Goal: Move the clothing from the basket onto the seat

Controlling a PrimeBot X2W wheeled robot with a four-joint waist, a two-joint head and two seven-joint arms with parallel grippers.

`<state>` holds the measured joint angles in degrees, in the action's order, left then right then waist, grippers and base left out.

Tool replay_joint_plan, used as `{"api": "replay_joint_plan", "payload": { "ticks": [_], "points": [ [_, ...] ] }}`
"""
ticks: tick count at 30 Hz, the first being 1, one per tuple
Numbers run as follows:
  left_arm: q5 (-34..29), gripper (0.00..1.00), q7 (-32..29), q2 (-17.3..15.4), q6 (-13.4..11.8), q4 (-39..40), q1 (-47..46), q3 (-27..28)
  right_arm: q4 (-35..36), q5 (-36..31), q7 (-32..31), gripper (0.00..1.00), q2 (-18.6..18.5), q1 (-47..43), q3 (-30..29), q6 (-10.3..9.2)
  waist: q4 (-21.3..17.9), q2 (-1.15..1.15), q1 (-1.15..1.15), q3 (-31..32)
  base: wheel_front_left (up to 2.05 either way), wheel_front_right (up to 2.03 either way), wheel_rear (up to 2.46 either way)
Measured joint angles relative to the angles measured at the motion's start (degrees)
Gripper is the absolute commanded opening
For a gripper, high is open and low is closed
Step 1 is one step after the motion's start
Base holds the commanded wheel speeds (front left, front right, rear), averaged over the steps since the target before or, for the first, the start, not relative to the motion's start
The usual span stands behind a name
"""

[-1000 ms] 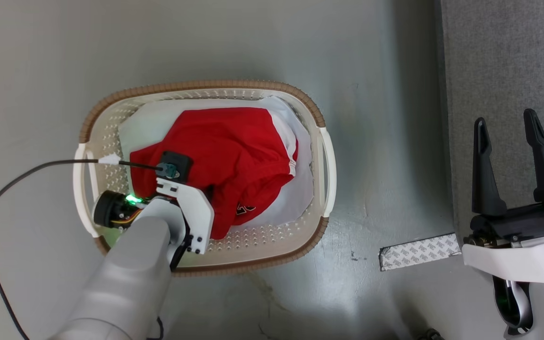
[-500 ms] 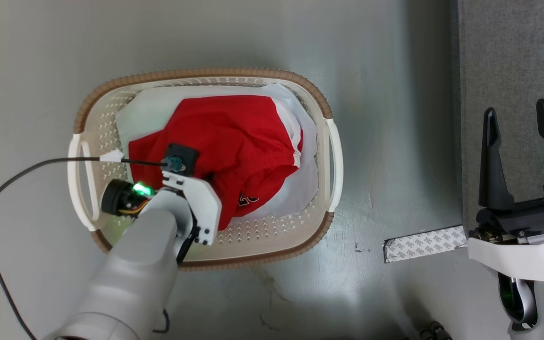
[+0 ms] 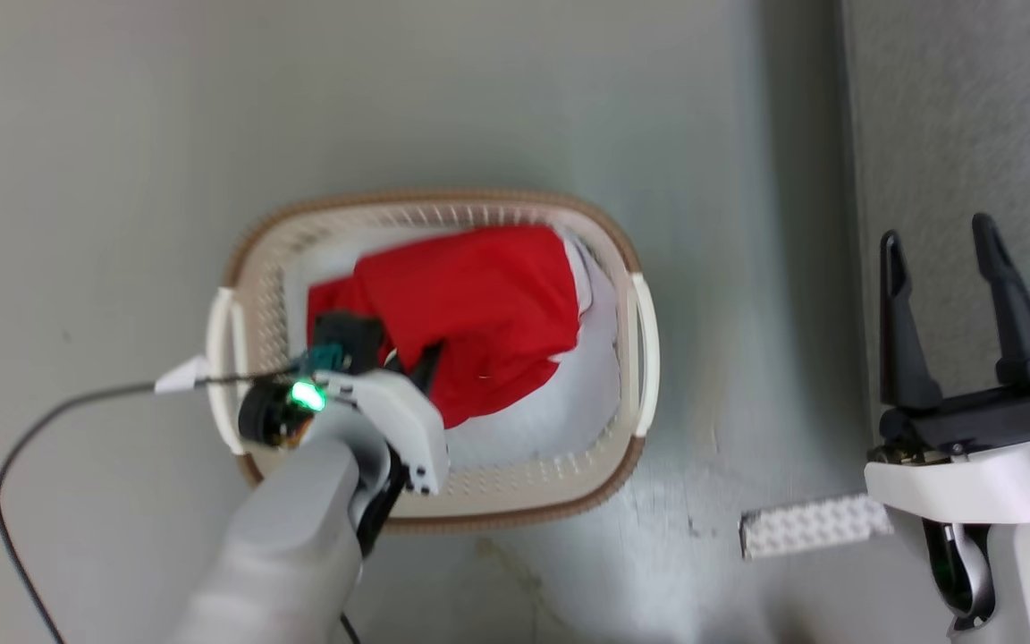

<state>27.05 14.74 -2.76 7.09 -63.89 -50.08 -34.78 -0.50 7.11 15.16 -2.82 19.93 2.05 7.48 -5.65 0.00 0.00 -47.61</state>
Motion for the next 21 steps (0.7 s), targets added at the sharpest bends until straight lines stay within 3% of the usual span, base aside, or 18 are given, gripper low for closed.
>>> {"api": "replay_joint_plan", "payload": {
  "ticks": [8,21],
  "points": [
    [1.5,0.00,0.4,-2.1,0.1,13.1,11.7,6.7,-5.3,1.3,0.0,1.00,0.0,-2.8,1.3,0.00,1.7,0.00,0.00,11.9,0.00,0.00,0.00],
    [-3.6,0.00,0.4,-6.0,-2.1,32.2,30.8,13.3,-11.7,3.4,0.0,1.00,0.0,-10.9,4.0,0.00,4.2,0.00,-0.02,33.7,0.00,0.00,0.00]
  ]
}}
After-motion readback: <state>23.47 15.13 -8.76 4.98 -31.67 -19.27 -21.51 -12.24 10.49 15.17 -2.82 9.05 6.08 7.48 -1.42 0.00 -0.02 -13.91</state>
